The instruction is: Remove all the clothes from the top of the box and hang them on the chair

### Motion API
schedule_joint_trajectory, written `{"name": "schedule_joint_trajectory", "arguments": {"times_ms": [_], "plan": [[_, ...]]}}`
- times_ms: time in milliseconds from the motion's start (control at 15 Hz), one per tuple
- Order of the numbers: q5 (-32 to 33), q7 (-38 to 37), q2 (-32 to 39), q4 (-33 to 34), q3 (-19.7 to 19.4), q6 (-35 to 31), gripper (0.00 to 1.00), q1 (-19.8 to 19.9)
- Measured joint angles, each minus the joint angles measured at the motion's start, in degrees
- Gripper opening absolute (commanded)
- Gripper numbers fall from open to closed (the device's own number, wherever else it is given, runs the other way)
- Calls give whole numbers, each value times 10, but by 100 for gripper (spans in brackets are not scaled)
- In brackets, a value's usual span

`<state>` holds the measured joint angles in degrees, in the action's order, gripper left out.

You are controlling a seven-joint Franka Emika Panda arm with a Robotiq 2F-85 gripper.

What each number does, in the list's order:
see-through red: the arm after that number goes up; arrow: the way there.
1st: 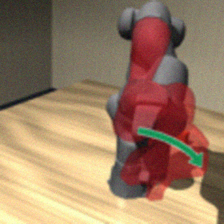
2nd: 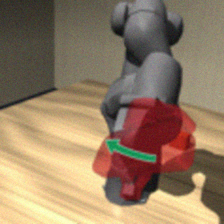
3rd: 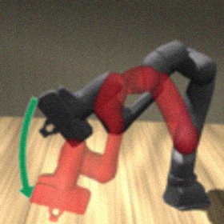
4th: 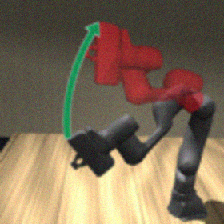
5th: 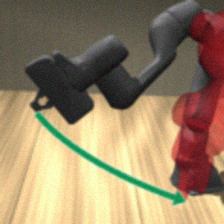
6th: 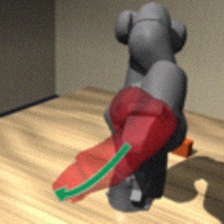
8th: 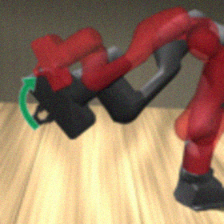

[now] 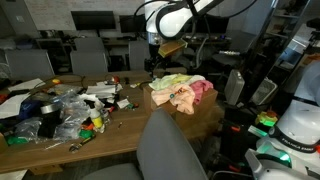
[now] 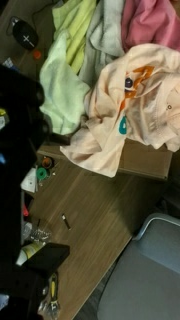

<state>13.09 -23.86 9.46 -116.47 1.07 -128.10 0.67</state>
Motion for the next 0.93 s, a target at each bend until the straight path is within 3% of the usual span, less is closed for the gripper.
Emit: {"name": "schedule_joint_trajectory", "arguments": {"times_ms": [400,933], "plan": [[-19,-17,74,28,-35,-7,100,1],[-140,2,158,58,-46,-47,100,22]]}}
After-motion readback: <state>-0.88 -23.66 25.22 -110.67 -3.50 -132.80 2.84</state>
